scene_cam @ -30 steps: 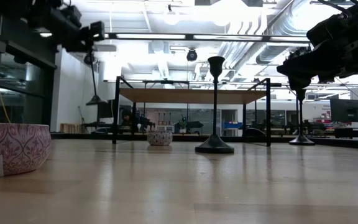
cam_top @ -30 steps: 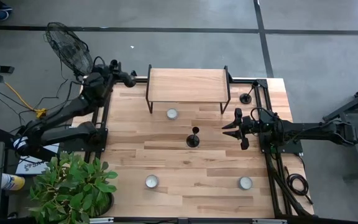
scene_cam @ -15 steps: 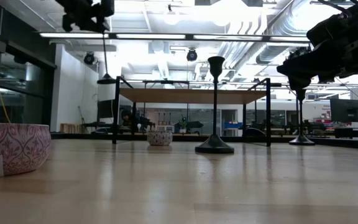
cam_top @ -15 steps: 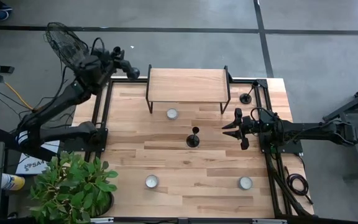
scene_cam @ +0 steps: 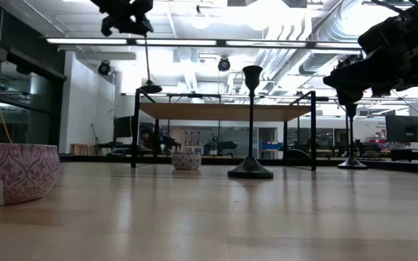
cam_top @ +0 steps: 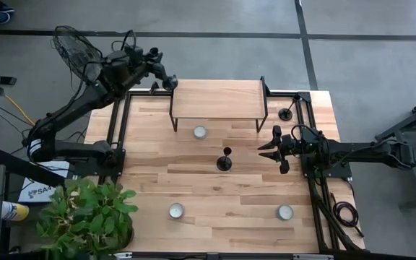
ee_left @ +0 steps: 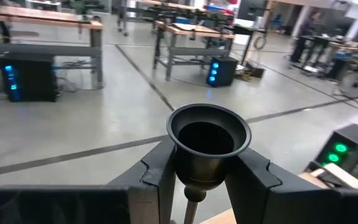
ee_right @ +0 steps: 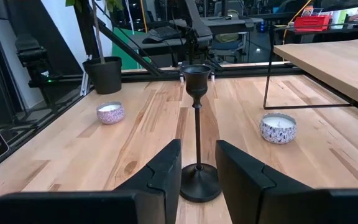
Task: Pick & Place candle stick holders
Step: Put the top left black candle holder on the shelf
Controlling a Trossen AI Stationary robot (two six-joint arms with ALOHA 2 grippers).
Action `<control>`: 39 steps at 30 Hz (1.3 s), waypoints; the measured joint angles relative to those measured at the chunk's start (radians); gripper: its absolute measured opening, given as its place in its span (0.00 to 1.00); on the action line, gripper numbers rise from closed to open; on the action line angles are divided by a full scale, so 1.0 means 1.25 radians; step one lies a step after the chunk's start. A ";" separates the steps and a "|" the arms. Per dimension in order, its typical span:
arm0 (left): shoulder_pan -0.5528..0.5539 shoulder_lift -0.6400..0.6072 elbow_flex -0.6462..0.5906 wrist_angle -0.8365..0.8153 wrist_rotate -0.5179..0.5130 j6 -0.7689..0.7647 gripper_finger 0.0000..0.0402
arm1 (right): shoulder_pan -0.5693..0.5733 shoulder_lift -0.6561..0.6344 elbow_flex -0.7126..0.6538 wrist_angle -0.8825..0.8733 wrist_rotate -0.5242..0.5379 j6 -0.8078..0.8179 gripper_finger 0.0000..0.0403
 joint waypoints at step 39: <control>-0.316 0.102 0.049 0.074 -0.253 0.042 0.27 | 0.000 0.000 0.000 0.000 0.000 0.000 0.24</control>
